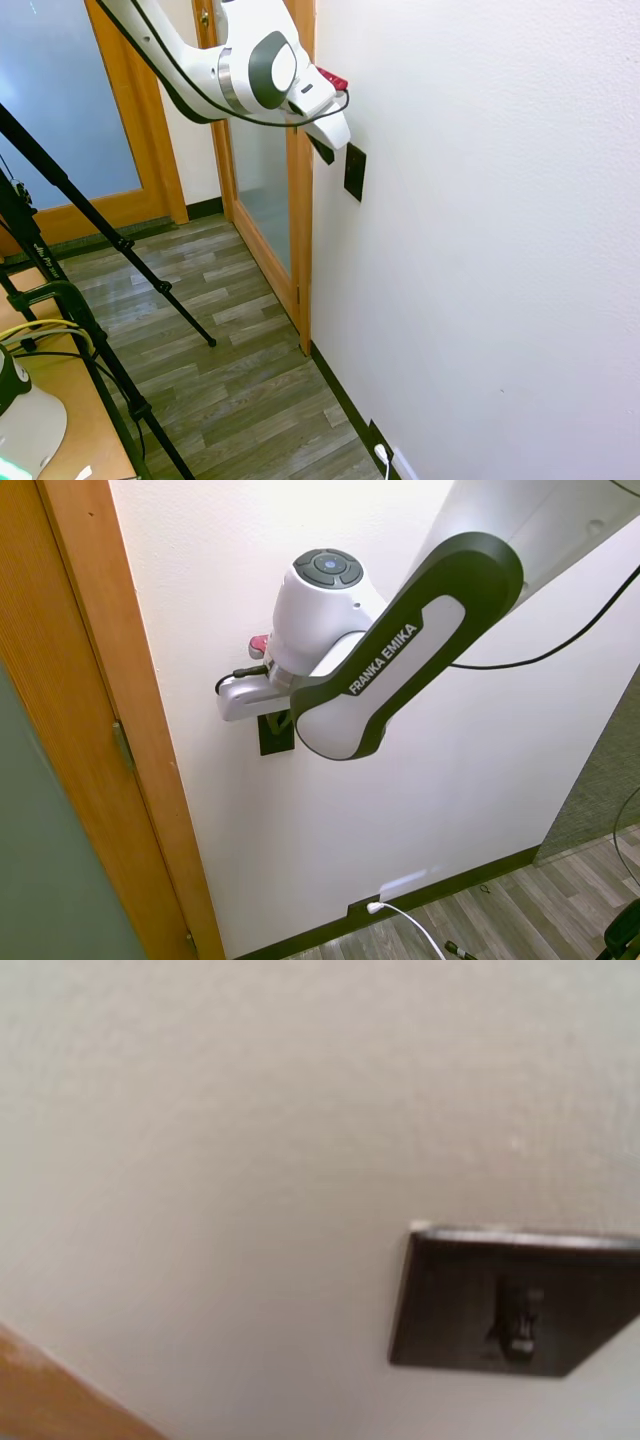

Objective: Turn on the light

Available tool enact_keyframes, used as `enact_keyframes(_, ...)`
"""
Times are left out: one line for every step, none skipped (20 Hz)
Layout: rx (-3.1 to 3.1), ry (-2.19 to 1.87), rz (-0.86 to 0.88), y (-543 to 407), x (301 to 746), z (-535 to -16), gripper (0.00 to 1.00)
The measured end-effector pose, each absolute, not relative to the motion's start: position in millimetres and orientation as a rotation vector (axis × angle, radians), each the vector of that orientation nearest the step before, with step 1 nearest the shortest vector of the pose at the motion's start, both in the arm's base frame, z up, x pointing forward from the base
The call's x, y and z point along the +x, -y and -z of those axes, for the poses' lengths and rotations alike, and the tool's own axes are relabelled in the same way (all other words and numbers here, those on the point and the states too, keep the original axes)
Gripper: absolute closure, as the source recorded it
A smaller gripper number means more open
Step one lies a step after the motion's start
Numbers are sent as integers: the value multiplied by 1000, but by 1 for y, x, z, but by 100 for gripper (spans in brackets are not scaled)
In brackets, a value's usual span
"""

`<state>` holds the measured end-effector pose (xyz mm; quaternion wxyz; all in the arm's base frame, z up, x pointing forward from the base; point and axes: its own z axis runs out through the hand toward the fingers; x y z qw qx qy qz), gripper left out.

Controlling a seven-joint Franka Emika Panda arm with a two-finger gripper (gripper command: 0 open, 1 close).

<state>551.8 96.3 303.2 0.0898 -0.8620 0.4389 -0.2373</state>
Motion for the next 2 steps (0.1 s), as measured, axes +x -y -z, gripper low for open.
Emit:
enact_keyframes(-2561, -1313, 699, -96, 544, -297, 0)
enact_keyframes(-2555, -1322, 694, -94, 534, -290, 0)
